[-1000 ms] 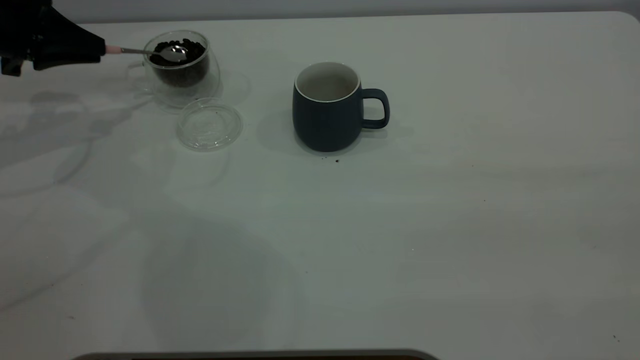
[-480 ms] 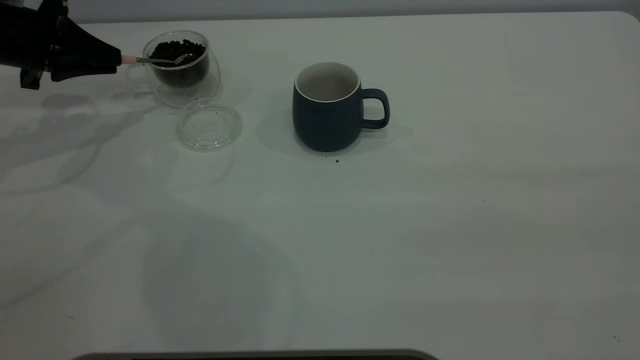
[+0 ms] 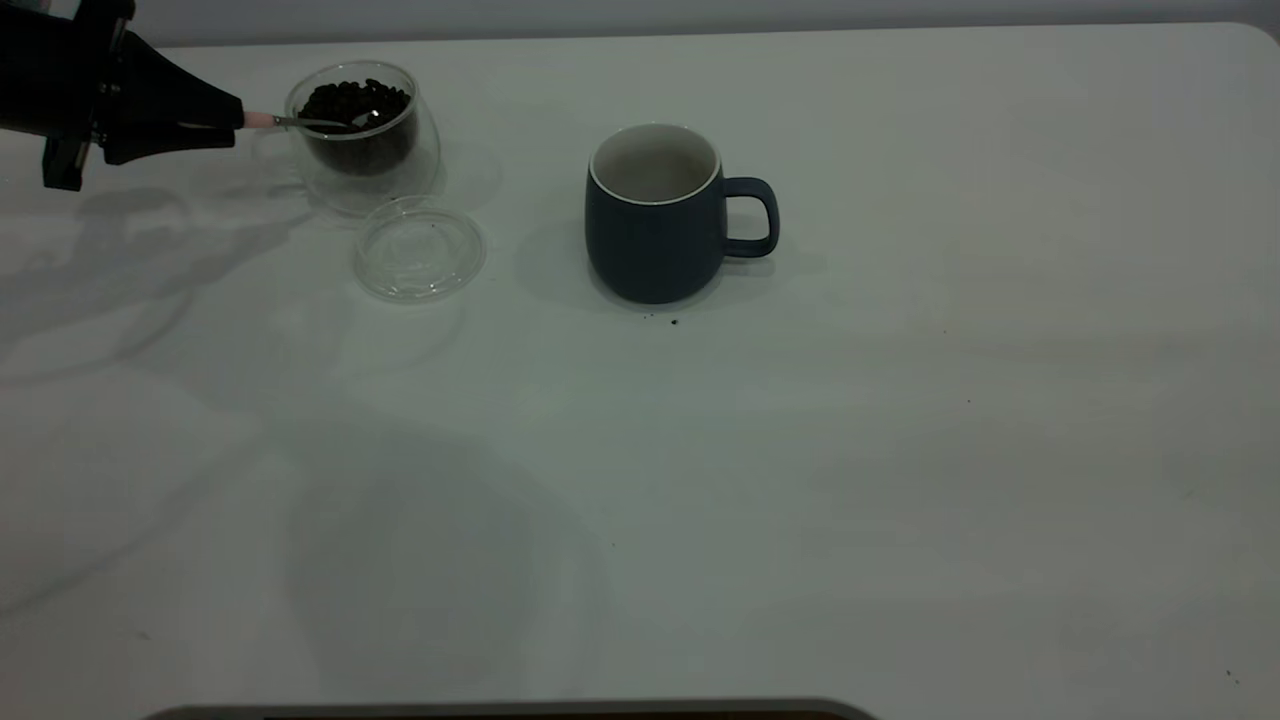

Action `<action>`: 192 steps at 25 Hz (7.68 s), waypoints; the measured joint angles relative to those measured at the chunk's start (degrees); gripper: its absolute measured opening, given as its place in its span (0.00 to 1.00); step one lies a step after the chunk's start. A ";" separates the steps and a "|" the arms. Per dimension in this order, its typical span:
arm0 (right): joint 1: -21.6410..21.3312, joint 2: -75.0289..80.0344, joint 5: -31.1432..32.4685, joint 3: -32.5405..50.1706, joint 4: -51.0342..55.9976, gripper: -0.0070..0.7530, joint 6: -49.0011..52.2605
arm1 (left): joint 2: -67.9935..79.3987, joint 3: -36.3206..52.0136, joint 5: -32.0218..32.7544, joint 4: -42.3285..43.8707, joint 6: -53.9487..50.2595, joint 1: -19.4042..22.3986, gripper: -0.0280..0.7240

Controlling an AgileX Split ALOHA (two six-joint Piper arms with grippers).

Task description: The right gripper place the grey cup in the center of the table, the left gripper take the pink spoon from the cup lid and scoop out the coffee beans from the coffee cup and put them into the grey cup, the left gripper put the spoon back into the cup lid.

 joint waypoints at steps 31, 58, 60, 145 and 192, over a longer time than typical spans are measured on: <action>0.00 0.00 0.00 0.00 0.00 0.33 0.01 | 1.90 -0.02 16.11 -6.19 -1.77 4.43 0.20; 0.00 0.00 0.00 0.00 0.00 0.32 0.07 | 1.90 -0.02 16.73 -5.25 -1.46 -12.67 0.20; 0.00 0.00 0.00 0.00 0.00 0.32 0.07 | 1.90 -0.02 16.18 -5.25 -1.46 -14.48 0.20; 0.00 0.00 0.04 0.00 0.00 0.32 0.12 | 7.71 0.80 7.23 5.08 10.84 0.00 0.20; 0.00 0.00 0.04 0.00 0.00 0.32 0.12 | -11.53 0.80 17.19 7.87 -10.39 7.01 0.80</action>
